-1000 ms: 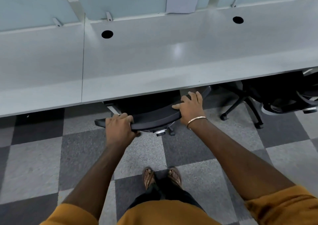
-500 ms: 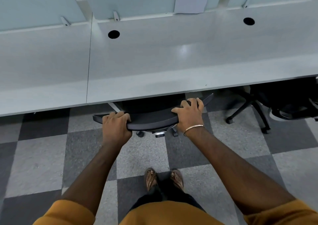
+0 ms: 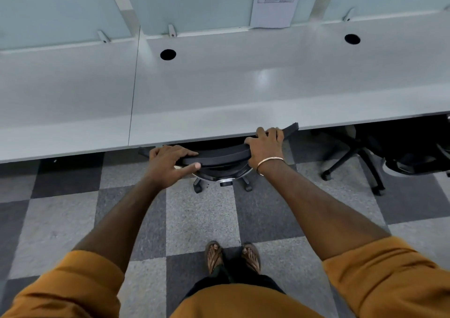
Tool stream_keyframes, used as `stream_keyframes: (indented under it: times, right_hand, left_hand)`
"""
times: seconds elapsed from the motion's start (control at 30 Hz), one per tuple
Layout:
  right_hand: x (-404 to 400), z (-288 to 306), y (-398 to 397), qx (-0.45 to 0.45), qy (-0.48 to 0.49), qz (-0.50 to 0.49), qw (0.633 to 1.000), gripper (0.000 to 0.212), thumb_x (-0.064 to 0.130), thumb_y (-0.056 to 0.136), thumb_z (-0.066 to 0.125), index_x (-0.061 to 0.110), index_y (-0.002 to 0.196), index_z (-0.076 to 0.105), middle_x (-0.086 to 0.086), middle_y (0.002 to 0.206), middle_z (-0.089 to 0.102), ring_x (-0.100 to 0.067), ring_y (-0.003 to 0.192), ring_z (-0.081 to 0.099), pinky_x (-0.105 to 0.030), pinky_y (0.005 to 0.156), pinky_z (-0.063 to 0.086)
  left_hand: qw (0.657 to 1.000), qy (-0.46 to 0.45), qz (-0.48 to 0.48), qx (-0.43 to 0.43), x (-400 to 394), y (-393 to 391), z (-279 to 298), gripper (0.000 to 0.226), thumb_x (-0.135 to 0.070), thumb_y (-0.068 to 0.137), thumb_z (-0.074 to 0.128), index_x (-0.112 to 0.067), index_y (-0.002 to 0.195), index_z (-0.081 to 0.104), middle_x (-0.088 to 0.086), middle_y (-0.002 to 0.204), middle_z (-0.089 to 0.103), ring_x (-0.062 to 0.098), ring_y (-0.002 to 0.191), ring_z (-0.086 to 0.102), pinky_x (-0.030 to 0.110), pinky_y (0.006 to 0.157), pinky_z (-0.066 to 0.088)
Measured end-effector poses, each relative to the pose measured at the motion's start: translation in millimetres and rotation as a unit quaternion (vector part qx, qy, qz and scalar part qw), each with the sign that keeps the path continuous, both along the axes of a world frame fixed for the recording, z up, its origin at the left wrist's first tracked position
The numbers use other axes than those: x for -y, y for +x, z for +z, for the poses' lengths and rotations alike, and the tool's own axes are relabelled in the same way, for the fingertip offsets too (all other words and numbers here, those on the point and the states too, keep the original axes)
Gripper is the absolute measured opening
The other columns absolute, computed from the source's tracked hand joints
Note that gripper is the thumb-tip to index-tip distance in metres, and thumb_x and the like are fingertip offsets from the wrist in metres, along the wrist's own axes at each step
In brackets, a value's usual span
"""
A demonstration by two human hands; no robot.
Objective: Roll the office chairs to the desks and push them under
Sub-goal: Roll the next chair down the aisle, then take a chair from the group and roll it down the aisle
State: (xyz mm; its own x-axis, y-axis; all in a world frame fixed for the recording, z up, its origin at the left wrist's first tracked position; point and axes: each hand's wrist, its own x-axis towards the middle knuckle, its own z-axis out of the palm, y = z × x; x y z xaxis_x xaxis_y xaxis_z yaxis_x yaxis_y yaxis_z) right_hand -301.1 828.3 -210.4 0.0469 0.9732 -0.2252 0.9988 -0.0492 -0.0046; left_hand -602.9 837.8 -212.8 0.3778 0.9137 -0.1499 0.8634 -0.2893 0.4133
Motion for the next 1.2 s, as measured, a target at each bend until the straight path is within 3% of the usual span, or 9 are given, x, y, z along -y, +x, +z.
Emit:
stream_keyframes:
  times: [0.07,0.13,0.27,0.4,0.5,0.67,0.9,1.07,1.2]
  right_hand:
    - [2,-1,2,-0.022,0.008,0.004,1.0,0.063,0.028,0.074,0.074,0.034,0.136,0.062,-0.011,0.148,0.041,-0.044,0.139,0.031,-0.055,0.125,0.006]
    - [11,-3,5,-0.07,0.035,-0.004,0.997,0.082,0.019,0.072,0.073,0.029,0.15,0.048,-0.015,0.159,0.029,-0.044,0.152,0.014,-0.055,0.126,-0.001]
    - [40,-11,7,-0.141,0.106,-0.028,0.984,0.104,0.011,0.07,0.071,0.021,0.162,0.024,-0.021,0.169,0.011,-0.039,0.158,-0.012,-0.052,0.126,-0.008]
    - [74,-25,5,-0.158,0.131,-0.005,0.979,0.112,0.013,0.074,0.072,0.018,0.166,0.008,-0.015,0.172,-0.012,-0.036,0.156,-0.021,-0.057,0.128,0.01]
    - [95,-26,4,-0.19,0.12,0.018,0.974,0.116,0.017,0.079,0.071,0.022,0.166,-0.005,-0.01,0.17,-0.024,-0.033,0.156,-0.025,-0.057,0.127,0.014]
    - [120,-29,11,-0.265,0.104,0.01,0.959,0.106,0.017,0.086,0.065,0.027,0.166,-0.004,0.003,0.17,-0.025,-0.025,0.158,-0.018,-0.052,0.126,0.01]
    - [160,-62,39,-0.291,-0.007,-0.025,0.956,0.1,0.02,0.09,0.068,0.023,0.166,0.003,-0.002,0.173,-0.014,-0.024,0.16,-0.008,-0.051,0.127,0.021]
    - [169,-65,48,-0.267,-0.058,-0.002,0.962,0.087,0.027,0.094,0.067,0.016,0.164,0.017,-0.009,0.173,0.005,-0.028,0.16,0.002,-0.045,0.127,0.018]
    - [170,-62,37,-0.231,-0.085,0.024,0.969,0.084,0.03,0.095,0.065,0.013,0.164,0.019,-0.01,0.172,0.012,-0.03,0.16,0.003,-0.046,0.128,0.014]
  left_hand:
    - [0.999,0.031,0.011,-0.014,14,12,-3,0.062,-0.08,0.091,0.034,-0.044,0.133,0.062,-0.019,0.133,0.06,0.012,0.127,0.046,0.034,0.105,0.016]
    - [0.998,0.058,-0.005,-0.025,32,28,-8,0.068,-0.079,0.093,0.03,-0.039,0.144,0.053,-0.012,0.14,0.055,0.017,0.134,0.043,0.04,0.114,0.016]
    - [0.993,0.067,-0.064,-0.066,64,53,-14,0.096,-0.085,0.088,0.033,-0.033,0.166,0.014,-0.003,0.166,0.024,0.027,0.157,0.014,0.058,0.126,-0.001]
    - [0.992,0.066,-0.061,-0.084,82,66,-15,0.108,-0.078,0.091,0.05,-0.03,0.165,-0.012,0.0,0.174,-0.015,0.029,0.159,-0.019,0.061,0.125,-0.007]
    - [0.993,0.065,-0.048,-0.091,92,75,-11,0.113,-0.07,0.092,0.059,-0.027,0.164,-0.016,0.001,0.171,-0.028,0.029,0.156,-0.027,0.062,0.126,-0.005]
    - [0.994,0.05,-0.049,-0.083,104,84,-5,0.111,-0.062,0.095,0.062,-0.025,0.164,-0.016,-0.007,0.169,-0.031,0.028,0.155,-0.031,0.06,0.127,-0.003]
    - [0.999,0.025,-0.025,-0.015,139,97,-12,0.099,-0.039,0.099,0.062,-0.028,0.166,-0.01,-0.013,0.171,-0.022,0.016,0.159,-0.019,0.052,0.129,0.001]
    - [1.0,-0.02,-0.002,-0.011,170,95,-22,0.095,-0.042,0.101,0.059,-0.032,0.165,-0.01,-0.011,0.172,-0.016,0.013,0.159,-0.014,0.044,0.128,-0.001]
    - [0.997,-0.07,0.018,-0.022,192,83,-27,0.091,-0.048,0.102,0.056,-0.031,0.165,-0.007,-0.008,0.17,-0.012,0.016,0.159,-0.011,0.047,0.129,0.004]
